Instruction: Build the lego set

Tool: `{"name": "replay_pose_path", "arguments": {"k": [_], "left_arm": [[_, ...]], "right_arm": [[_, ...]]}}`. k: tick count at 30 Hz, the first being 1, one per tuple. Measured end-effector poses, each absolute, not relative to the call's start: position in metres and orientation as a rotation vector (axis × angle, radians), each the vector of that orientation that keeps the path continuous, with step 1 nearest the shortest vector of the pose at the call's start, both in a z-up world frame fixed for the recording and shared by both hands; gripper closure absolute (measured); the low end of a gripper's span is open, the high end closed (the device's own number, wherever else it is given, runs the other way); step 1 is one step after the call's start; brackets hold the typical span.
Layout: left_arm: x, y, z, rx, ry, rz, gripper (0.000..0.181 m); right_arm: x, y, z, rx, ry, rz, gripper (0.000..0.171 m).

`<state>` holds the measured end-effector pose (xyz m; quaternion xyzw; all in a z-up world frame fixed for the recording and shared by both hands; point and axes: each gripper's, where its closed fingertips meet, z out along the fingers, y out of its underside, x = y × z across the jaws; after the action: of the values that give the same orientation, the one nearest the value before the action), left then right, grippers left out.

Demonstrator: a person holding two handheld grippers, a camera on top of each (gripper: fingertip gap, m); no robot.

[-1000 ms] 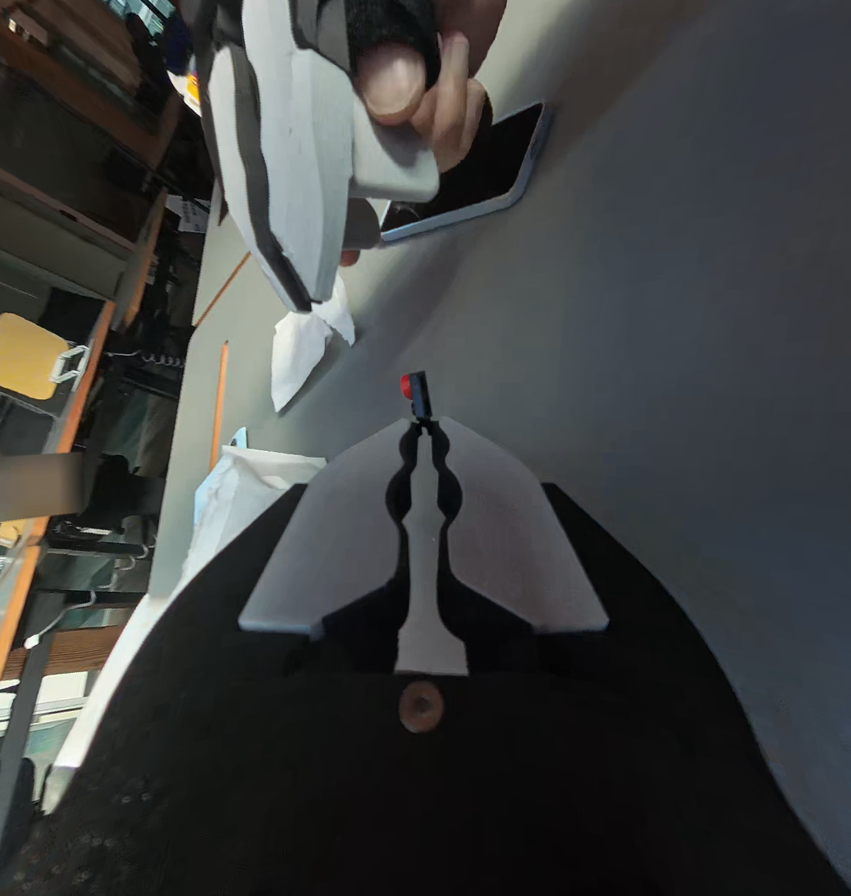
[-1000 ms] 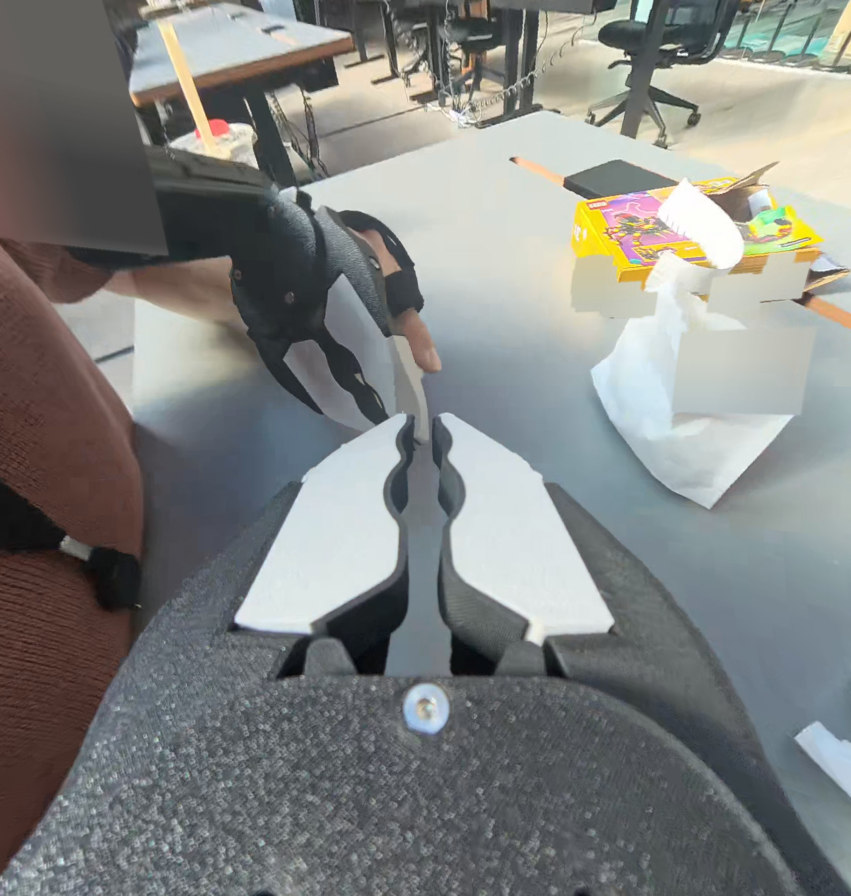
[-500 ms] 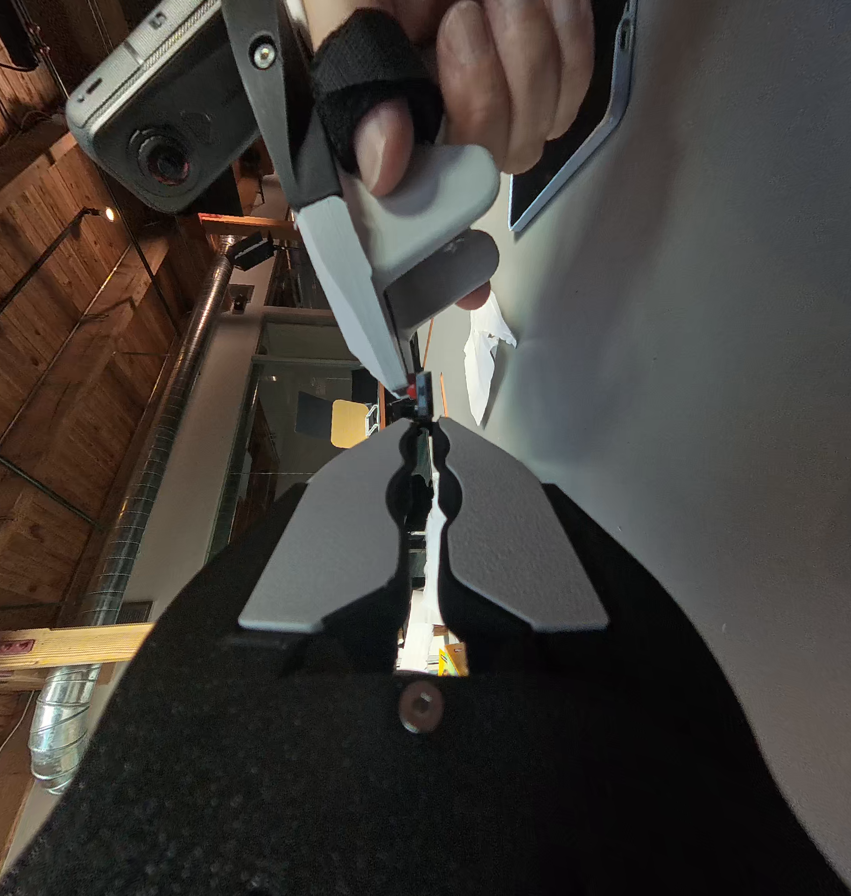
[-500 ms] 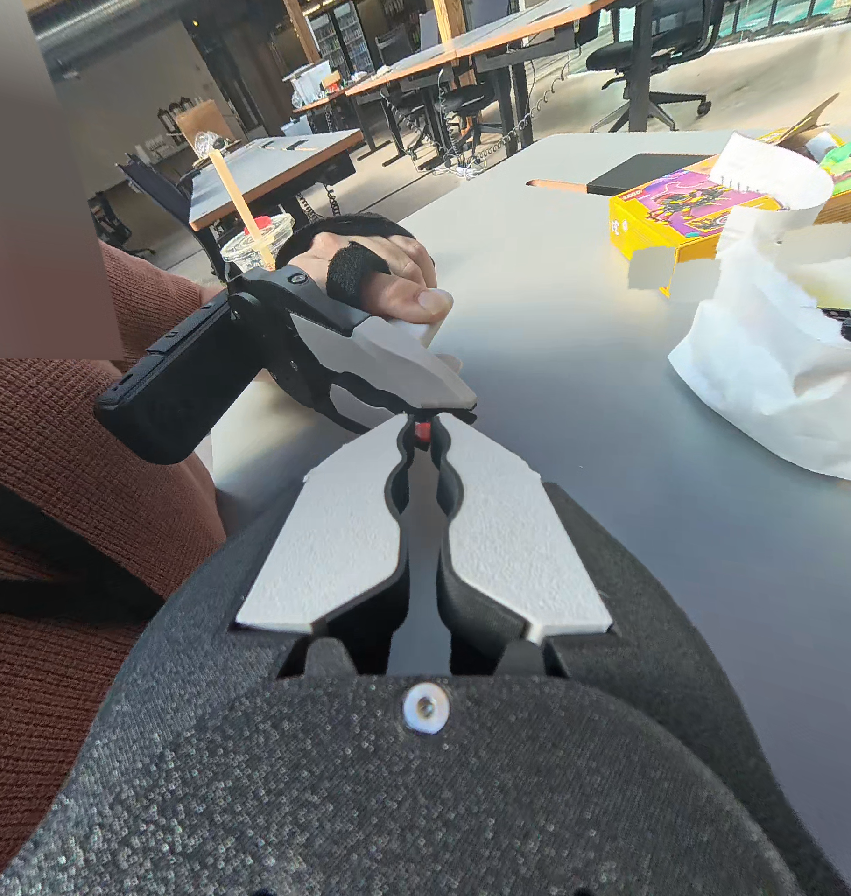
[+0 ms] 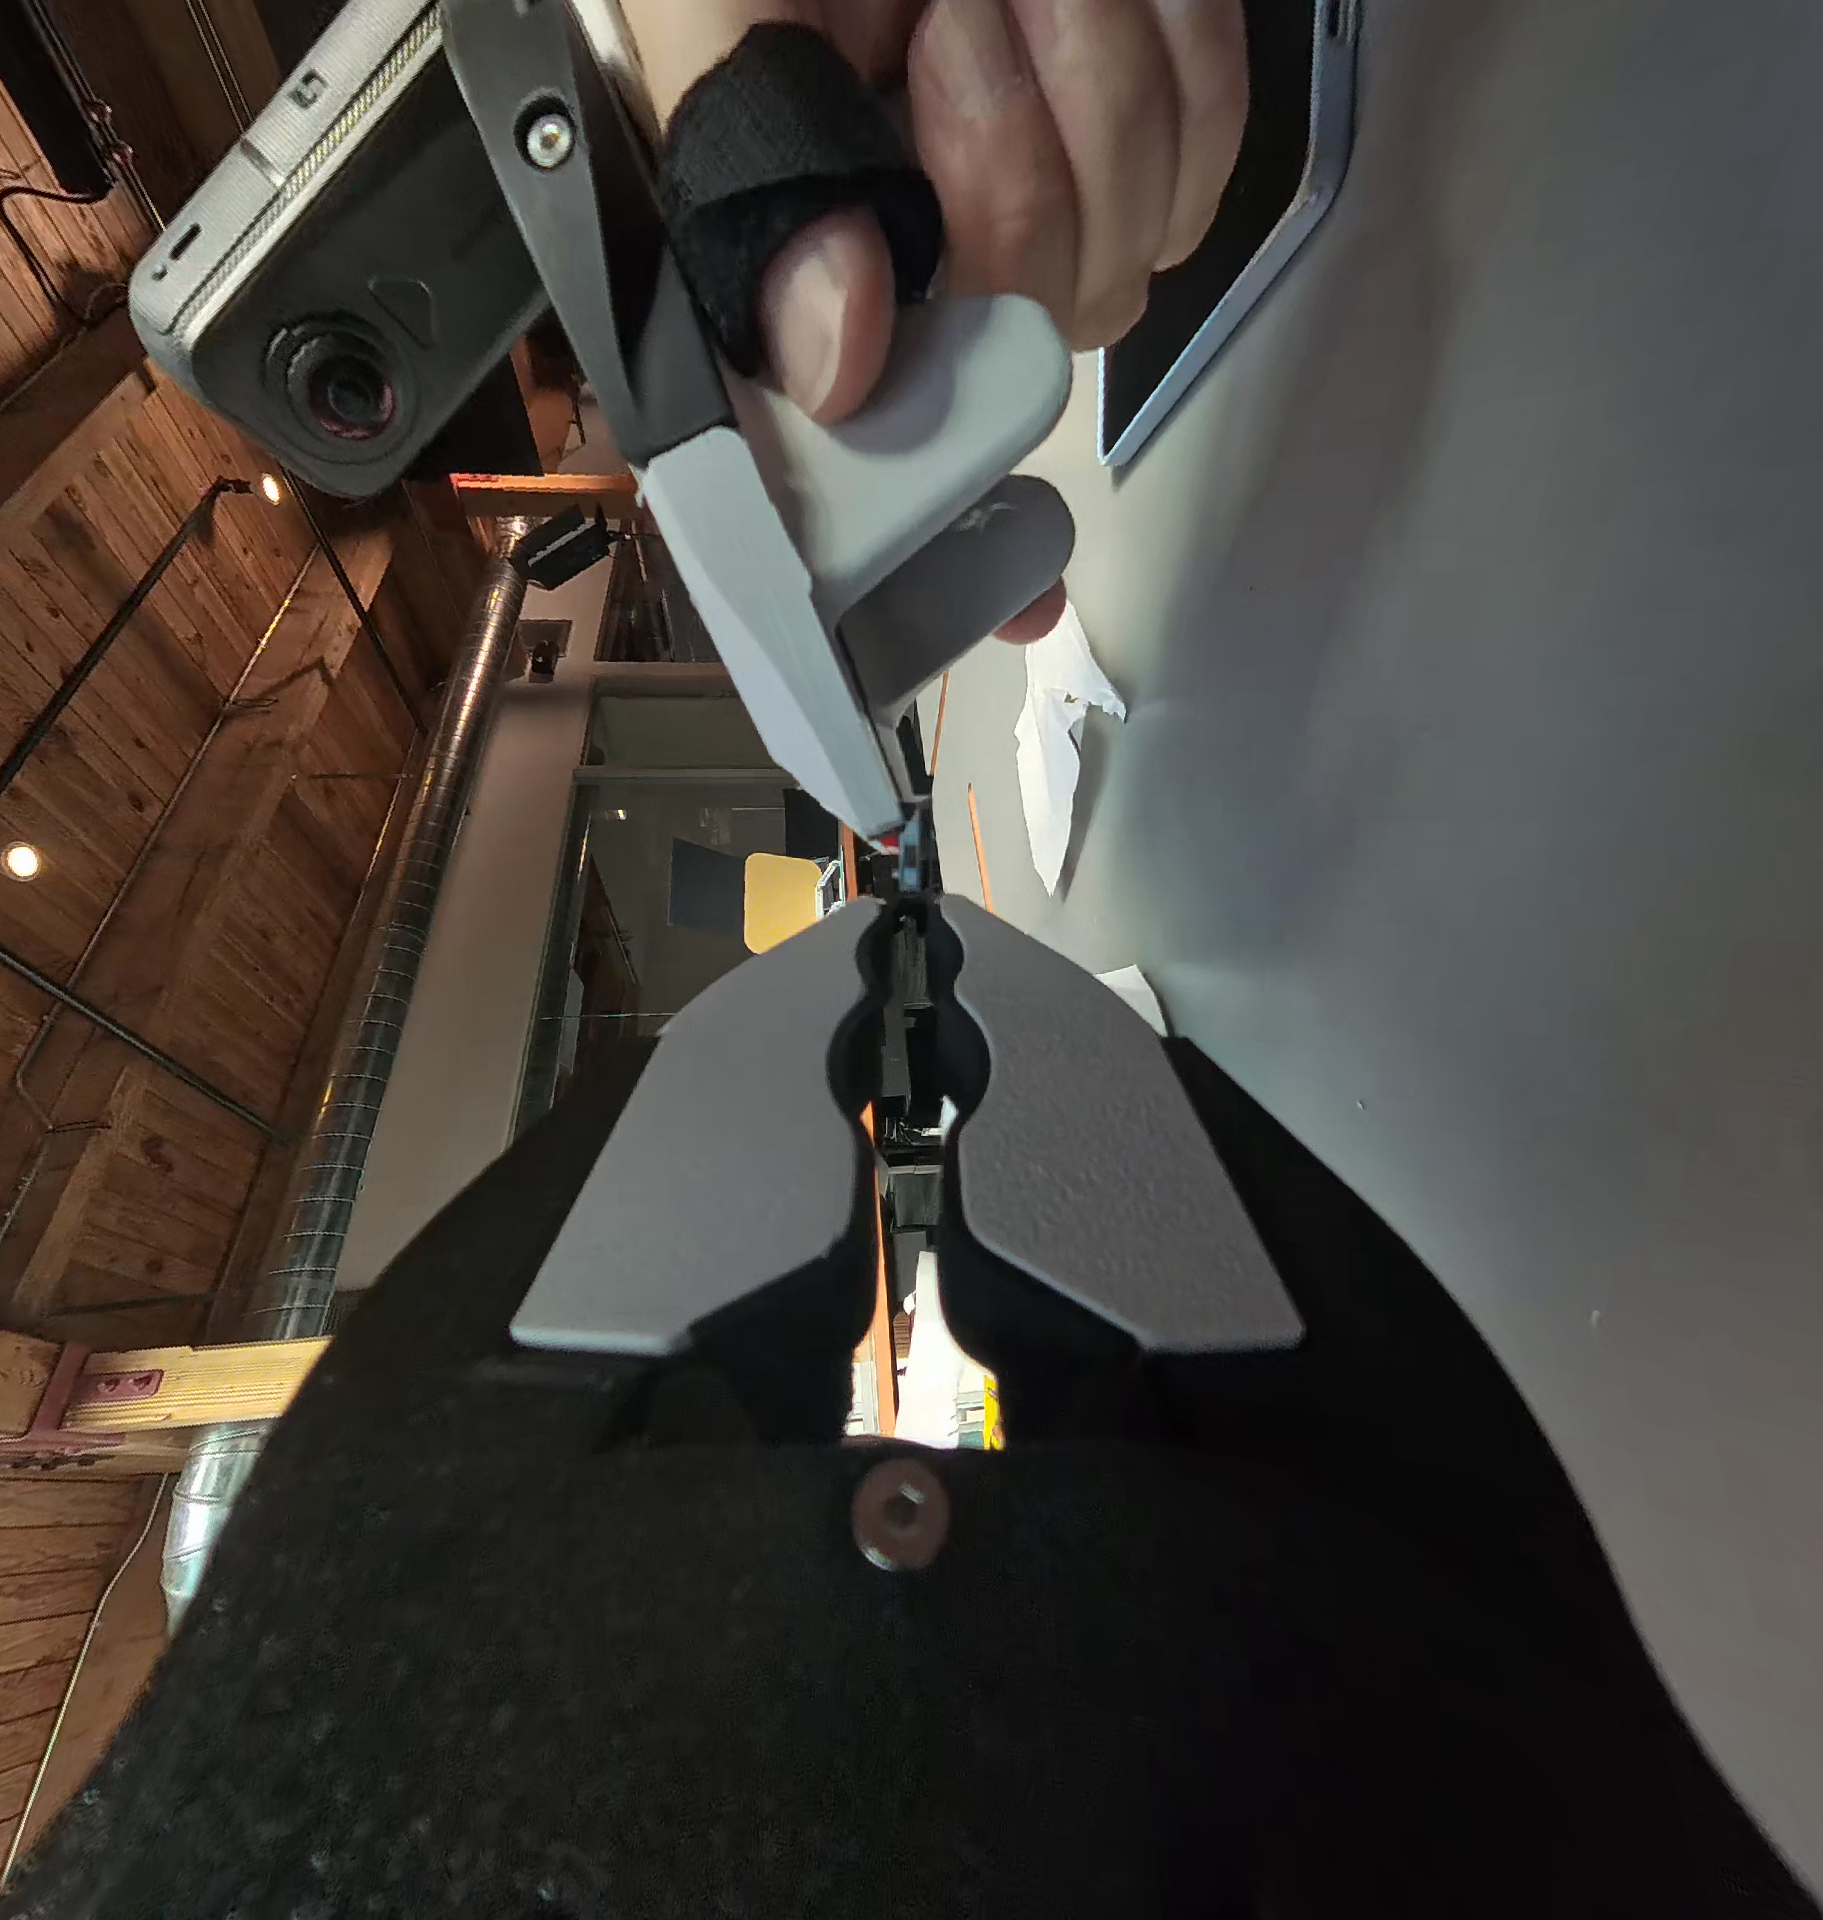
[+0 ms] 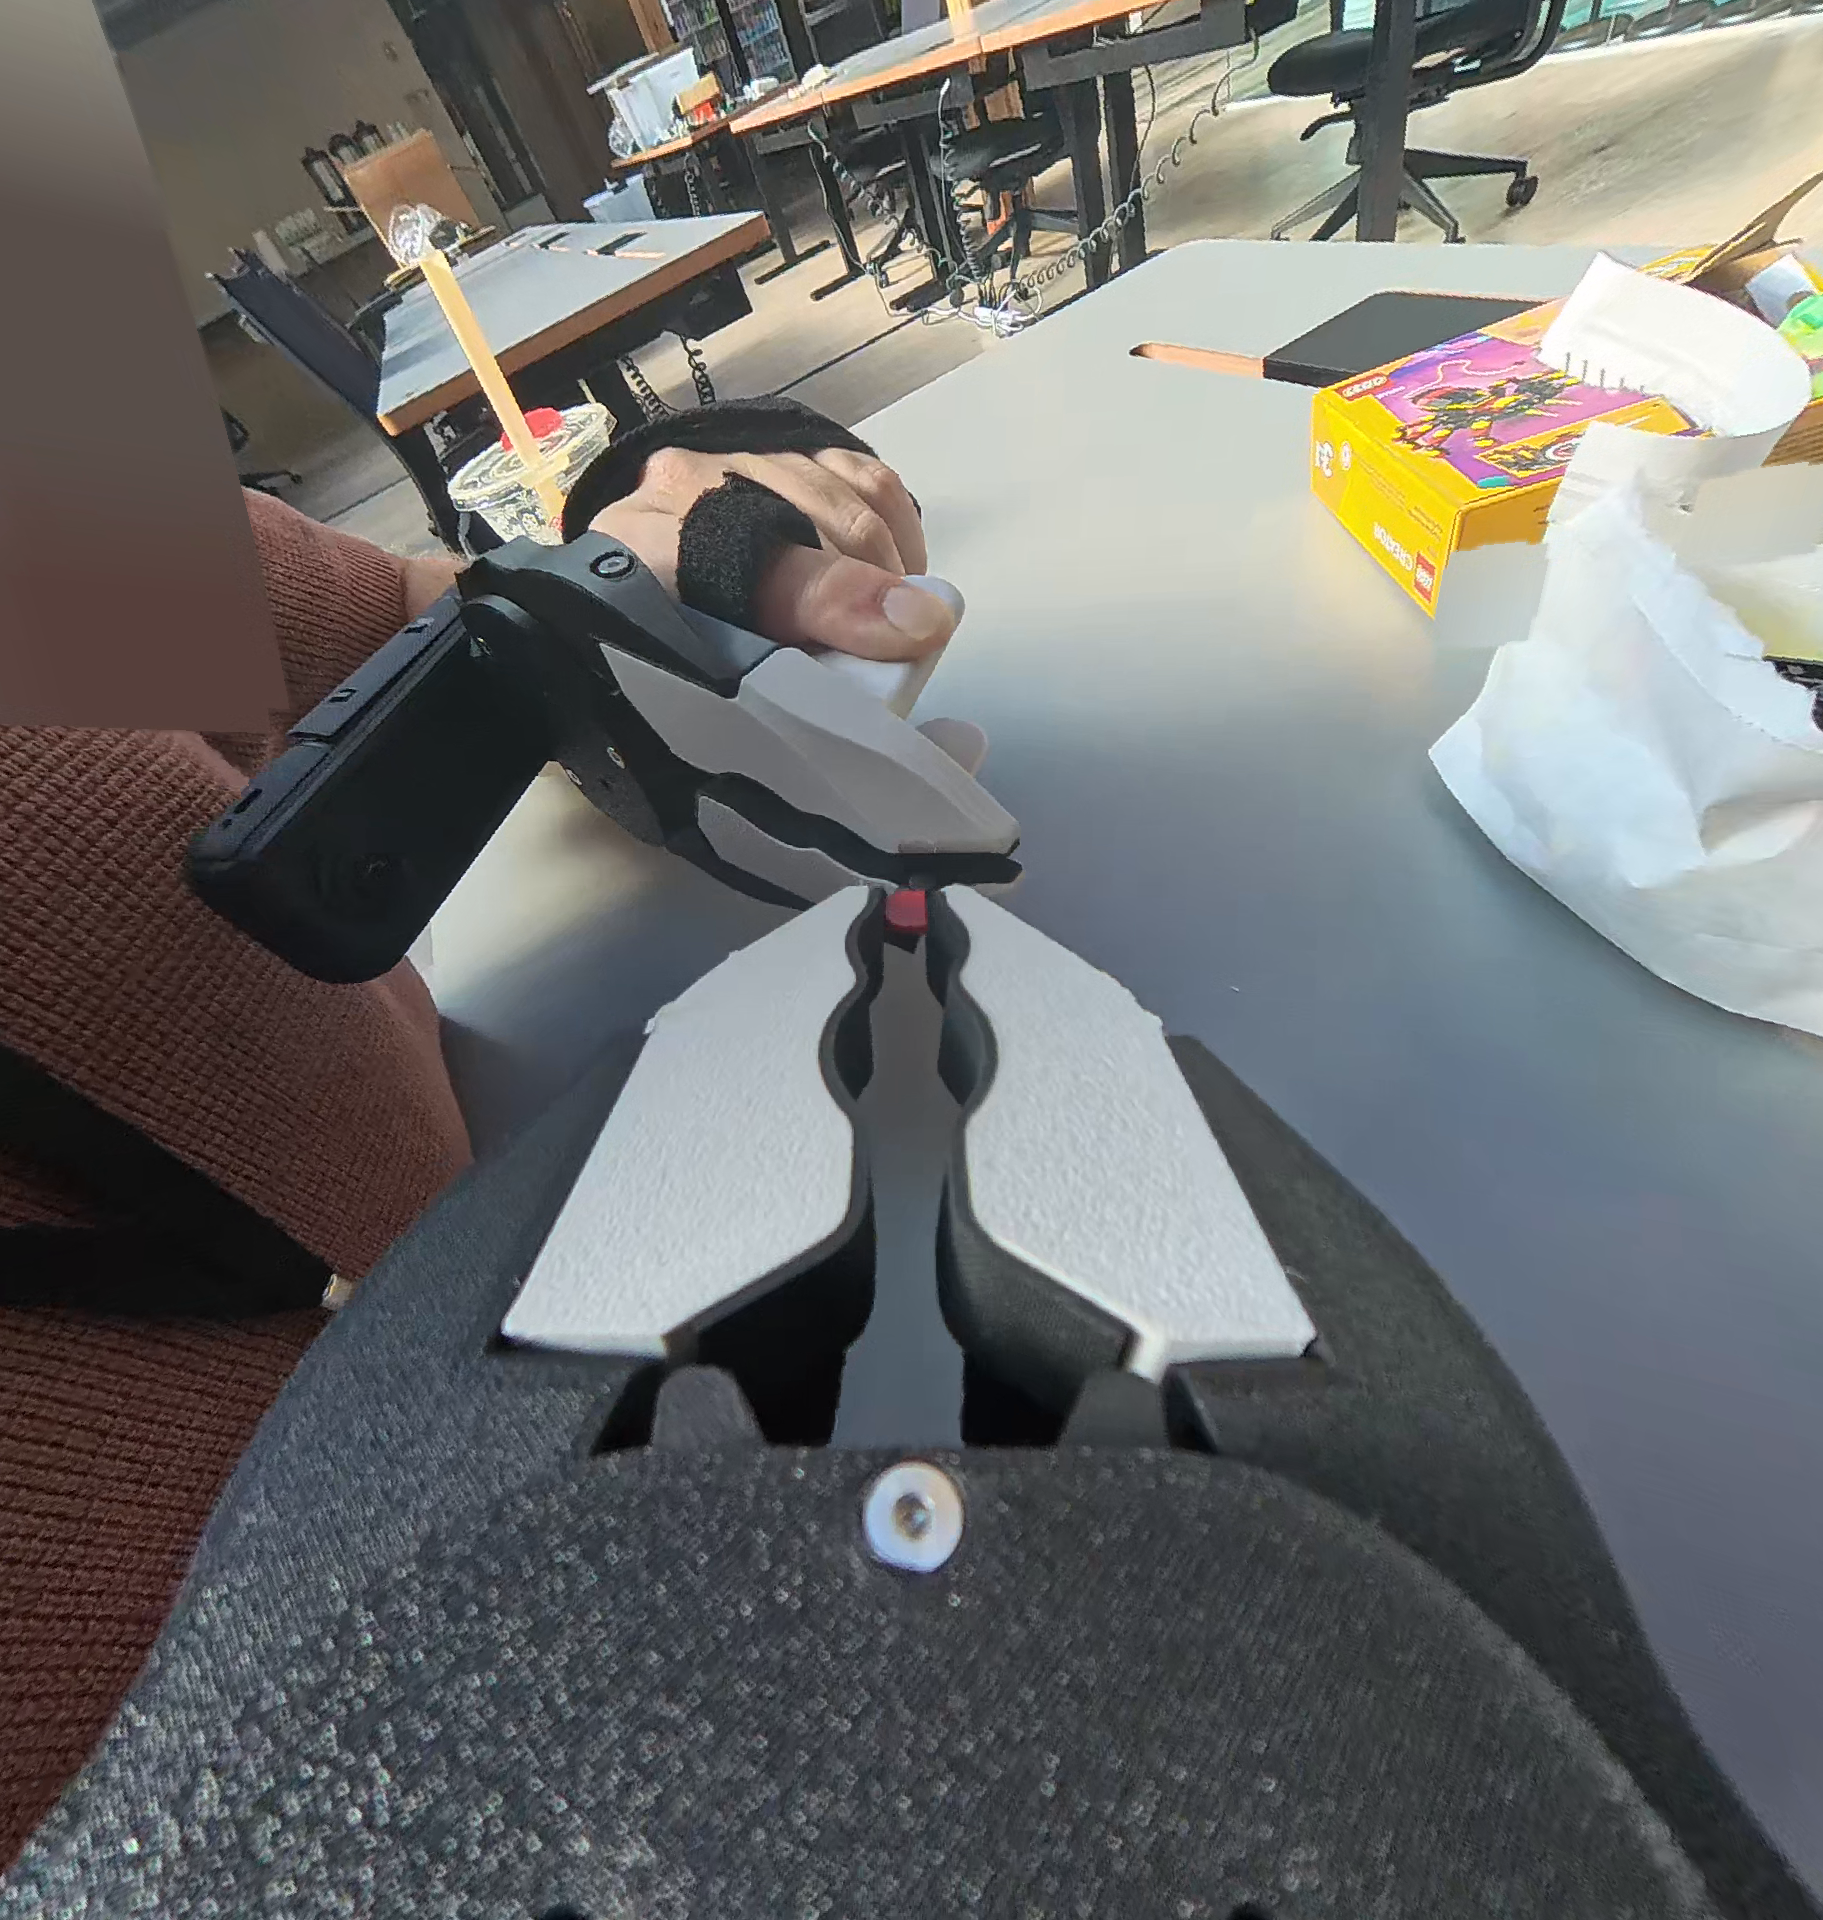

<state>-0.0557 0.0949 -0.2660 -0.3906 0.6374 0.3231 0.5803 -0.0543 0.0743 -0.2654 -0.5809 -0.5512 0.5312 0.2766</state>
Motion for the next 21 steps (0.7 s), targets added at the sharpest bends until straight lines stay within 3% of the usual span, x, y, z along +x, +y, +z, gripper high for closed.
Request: {"name": "replay_pose_path", "arguments": {"k": [13, 18, 20, 21], "left_arm": [[-0.045, 0.091, -0.278, -1.059, 1.550, 0.521, 0.177], [-0.042, 0.094, -0.281, -1.119, 1.548, 0.440, 0.177], [-0.047, 0.103, -0.311, -1.201, 1.644, 0.491, 0.177], [-0.046, 0.104, -0.312, -1.168, 1.623, 0.495, 0.177]], "right_arm": [[-0.050, 0.060, -0.263, -1.222, -1.697, 0.882, 0.166], [-0.050, 0.058, -0.255, -1.187, -1.652, 0.948, 0.167], [-0.055, 0.030, -0.233, -1.077, -1.620, 1.126, 0.171], [-0.062, 0.033, -0.232, -1.034, -1.624, 1.012, 0.171]]}}
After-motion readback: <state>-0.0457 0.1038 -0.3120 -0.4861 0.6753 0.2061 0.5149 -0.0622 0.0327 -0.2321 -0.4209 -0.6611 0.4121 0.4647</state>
